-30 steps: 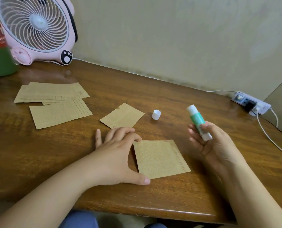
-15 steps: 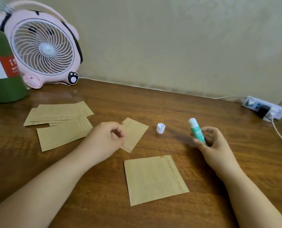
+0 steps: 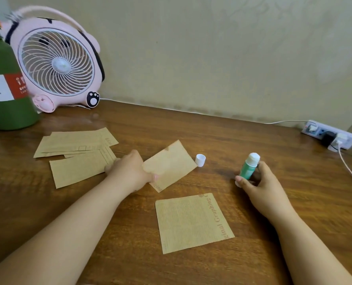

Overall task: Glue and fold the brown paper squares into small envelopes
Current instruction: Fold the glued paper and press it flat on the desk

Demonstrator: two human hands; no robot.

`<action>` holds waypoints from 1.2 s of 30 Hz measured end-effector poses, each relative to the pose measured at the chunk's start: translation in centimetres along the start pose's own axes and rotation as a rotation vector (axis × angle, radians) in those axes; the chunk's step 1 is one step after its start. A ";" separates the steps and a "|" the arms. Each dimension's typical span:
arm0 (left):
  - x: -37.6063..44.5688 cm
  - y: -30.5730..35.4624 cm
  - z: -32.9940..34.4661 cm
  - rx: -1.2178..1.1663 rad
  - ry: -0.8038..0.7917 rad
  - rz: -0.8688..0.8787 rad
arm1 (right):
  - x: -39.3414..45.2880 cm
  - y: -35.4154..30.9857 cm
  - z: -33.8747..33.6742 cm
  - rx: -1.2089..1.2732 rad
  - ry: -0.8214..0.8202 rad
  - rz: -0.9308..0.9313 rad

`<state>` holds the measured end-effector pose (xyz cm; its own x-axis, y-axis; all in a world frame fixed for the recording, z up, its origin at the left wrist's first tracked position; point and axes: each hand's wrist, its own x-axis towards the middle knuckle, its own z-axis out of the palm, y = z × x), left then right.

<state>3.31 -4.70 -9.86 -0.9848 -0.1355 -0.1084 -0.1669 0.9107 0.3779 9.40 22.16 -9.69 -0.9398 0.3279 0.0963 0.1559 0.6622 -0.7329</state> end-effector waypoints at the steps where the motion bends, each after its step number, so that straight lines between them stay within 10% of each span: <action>1: -0.2 -0.1 0.3 -0.117 0.044 0.034 | 0.0 -0.1 0.0 -0.008 -0.001 0.004; 11: -4.4 -2.2 -1.3 -0.947 0.194 0.172 | -0.3 0.6 -0.1 -0.041 -0.017 0.061; 14: -6.4 -3.1 -2.2 -1.031 0.093 0.196 | -2.1 0.8 -0.7 -0.062 0.207 -0.014; 17: -7.9 -3.4 -2.3 -1.022 -0.010 0.230 | -5.9 -0.8 -1.2 0.112 0.399 -0.225; 21: -9.5 -2.3 -1.7 -0.963 -0.147 0.238 | -10.2 -3.7 -0.3 0.192 -0.157 -0.278; 25: -10.5 -1.9 -1.1 -0.914 -0.208 0.277 | -10.9 -4.1 0.6 0.163 -0.243 -0.117; 31: -11.5 -4.1 0.9 -0.574 0.289 0.403 | -9.7 -3.8 1.3 0.269 -0.211 0.090; 36: -13.2 -6.4 2.7 -0.349 0.278 0.723 | -9.2 -3.4 1.7 0.291 -0.265 0.082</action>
<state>17.54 -7.72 -13.36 -0.8233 0.3011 0.4812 0.5477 0.6439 0.5342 16.98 15.76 -9.29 -0.9796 0.1614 -0.1194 0.1766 0.4102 -0.8947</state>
